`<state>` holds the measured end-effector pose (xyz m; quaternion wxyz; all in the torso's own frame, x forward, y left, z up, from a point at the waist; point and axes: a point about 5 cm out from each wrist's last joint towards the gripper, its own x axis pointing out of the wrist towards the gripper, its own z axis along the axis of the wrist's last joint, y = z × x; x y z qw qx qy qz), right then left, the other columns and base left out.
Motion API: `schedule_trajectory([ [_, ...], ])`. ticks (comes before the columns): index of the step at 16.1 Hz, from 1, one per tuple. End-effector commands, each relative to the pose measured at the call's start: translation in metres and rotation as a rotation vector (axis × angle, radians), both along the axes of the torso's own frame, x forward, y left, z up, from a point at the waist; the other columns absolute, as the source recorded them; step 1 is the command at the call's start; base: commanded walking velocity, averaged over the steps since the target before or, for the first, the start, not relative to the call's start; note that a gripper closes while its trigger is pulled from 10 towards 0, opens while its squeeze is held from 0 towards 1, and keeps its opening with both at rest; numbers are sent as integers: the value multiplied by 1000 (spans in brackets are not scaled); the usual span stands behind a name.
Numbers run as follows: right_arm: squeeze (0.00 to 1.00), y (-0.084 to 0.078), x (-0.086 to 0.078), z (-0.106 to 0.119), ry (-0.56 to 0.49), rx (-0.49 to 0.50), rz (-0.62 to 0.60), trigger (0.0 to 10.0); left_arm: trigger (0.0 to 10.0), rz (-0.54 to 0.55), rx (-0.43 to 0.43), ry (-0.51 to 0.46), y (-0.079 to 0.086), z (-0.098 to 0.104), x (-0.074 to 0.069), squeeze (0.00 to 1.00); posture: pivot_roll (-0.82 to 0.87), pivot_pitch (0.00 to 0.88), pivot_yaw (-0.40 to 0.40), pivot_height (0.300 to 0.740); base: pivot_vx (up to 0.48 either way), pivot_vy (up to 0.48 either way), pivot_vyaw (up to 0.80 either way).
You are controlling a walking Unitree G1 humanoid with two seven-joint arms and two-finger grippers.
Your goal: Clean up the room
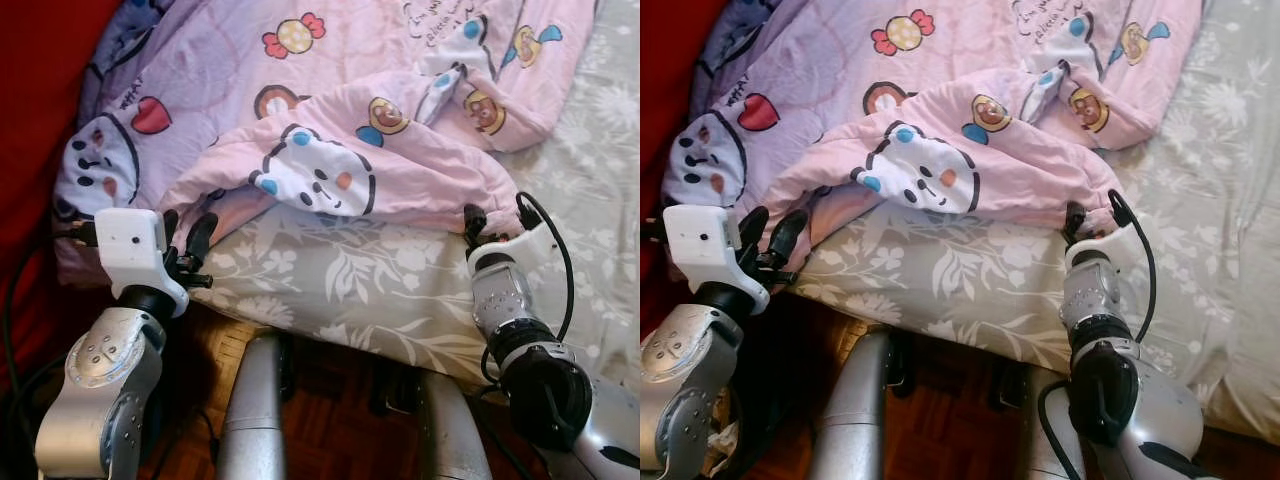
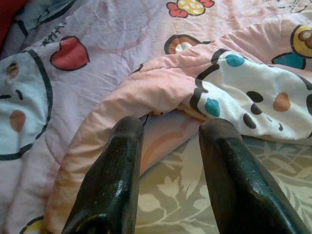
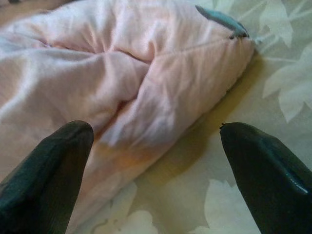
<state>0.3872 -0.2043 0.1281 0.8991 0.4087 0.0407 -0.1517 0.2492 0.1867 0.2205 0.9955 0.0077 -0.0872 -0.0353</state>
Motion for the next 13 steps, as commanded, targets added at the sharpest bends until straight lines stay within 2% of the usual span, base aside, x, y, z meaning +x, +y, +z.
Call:
schedule_trajectory([
  [1,0,1,-11,-24,89,5,4,10000,10000,6,7,27,3,-3,-8,0,401,857,131,640,0,0,0],
  [9,0,-3,-11,-23,70,63,-22,10000,10000,5,42,13,5,11,-16,0,430,870,151,640,0,0,0],
  [10,0,-3,-11,-23,69,69,-24,5451,10000,7,45,12,4,13,-17,0,433,872,152,640,0,0,0],
  [11,0,-3,-11,-24,71,74,-27,0,10000,7,49,14,4,13,-18,0,433,872,152,640,0,0,0],
  [13,0,-3,-11,-24,71,74,-27,0,10000,9,55,16,4,15,-19,0,430,872,151,640,0,0,0],
])
